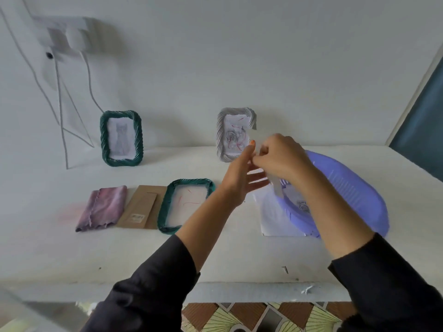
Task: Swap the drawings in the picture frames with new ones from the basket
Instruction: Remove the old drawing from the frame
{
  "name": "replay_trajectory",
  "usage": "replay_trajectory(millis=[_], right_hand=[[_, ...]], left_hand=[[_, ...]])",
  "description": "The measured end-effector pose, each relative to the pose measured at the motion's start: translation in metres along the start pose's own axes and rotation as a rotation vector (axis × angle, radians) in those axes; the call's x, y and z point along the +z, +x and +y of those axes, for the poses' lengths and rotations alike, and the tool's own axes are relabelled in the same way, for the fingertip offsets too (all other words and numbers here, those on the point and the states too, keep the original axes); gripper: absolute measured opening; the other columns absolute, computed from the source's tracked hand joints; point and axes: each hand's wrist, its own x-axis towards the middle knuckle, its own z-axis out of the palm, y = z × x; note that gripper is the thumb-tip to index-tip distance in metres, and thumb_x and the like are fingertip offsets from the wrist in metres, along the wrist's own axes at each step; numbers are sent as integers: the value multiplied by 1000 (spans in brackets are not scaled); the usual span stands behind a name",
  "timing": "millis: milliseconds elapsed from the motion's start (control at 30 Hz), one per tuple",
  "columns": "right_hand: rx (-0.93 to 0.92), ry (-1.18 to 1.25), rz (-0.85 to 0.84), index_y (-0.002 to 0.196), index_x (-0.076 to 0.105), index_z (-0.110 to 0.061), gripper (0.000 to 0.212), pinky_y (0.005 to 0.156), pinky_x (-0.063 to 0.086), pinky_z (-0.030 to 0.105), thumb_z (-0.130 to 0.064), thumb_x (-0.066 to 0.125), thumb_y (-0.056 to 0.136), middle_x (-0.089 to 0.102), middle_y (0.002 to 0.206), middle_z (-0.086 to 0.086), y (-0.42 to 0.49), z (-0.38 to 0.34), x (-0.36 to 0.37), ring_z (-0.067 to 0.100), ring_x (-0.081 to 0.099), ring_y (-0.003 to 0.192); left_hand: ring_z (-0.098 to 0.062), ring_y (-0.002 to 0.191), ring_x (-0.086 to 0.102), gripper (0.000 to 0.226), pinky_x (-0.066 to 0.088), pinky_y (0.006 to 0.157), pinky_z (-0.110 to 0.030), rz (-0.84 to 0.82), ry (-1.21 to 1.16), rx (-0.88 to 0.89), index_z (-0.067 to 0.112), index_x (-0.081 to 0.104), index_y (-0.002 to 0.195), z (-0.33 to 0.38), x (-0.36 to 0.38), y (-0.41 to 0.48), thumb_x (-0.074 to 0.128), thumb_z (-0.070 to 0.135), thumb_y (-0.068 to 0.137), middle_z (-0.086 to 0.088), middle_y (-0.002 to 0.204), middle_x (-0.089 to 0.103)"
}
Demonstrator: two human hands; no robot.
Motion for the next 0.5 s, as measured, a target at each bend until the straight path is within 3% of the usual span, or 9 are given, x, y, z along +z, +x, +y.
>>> replay_trajectory(millis=[67, 133, 233, 300, 367, 433, 500], right_hand=[[-58, 4, -64, 83, 62, -8, 16, 64, 40, 30, -22, 54, 81, 64, 83, 13, -2, -19, 26, 31, 60, 81], [-94, 107, -183, 80, 64, -4, 19, 61, 37, 29, -21, 55, 83, 62, 78, 12, -2, -32, 52, 27, 59, 76], [-24, 373, -140, 81, 64, -6, 20, 59, 35, 23, -26, 64, 82, 56, 73, 1, 1, -40, 83, 17, 52, 73], [86, 407, -26, 102, 60, -13, 26, 70, 38, 26, -29, 64, 82, 58, 88, 1, 7, -37, 103, 21, 56, 88], [209, 401, -103, 121, 49, -12, 44, 79, 42, 31, -28, 64, 83, 60, 104, 8, 12, -32, 123, 27, 58, 96], [300, 563, -187, 122, 47, -8, 48, 68, 47, 33, -16, 68, 80, 61, 91, 10, 14, -34, 143, 25, 60, 73], [347, 642, -171, 116, 51, -5, 44, 58, 47, 32, -5, 70, 76, 58, 75, 7, 14, -36, 160, 22, 55, 59]], left_hand=[[-17, 68, 58, 25, 50, 63, -28, 62, -6, -14, 17, 61, 82, 2, -22, -6, 44, 29, 95, -2, 73, 62], [-19, 66, 54, 24, 46, 61, -27, 176, 20, -26, 12, 59, 76, 1, -52, -10, 44, 15, 94, -5, 65, 61], [-27, 80, 54, 18, 46, 74, -35, 335, 129, -99, 6, 60, 84, -3, -99, -14, 45, 11, 93, -16, 87, 60], [-28, 82, 55, 18, 46, 83, -41, 357, 149, -154, 6, 57, 84, -3, -127, -18, 45, 14, 95, -18, 100, 57], [-26, 74, 55, 17, 45, 86, -44, 319, 134, -193, 4, 55, 89, -3, -146, -22, 42, 12, 97, -18, 103, 55], [-29, 79, 57, 17, 45, 86, -44, 294, 150, -238, 3, 53, 105, -6, -161, -24, 41, 12, 98, -18, 104, 56], [-31, 91, 58, 18, 48, 85, -43, 306, 216, -249, 3, 54, 107, -11, -173, -23, 45, 15, 97, -16, 103, 58]])
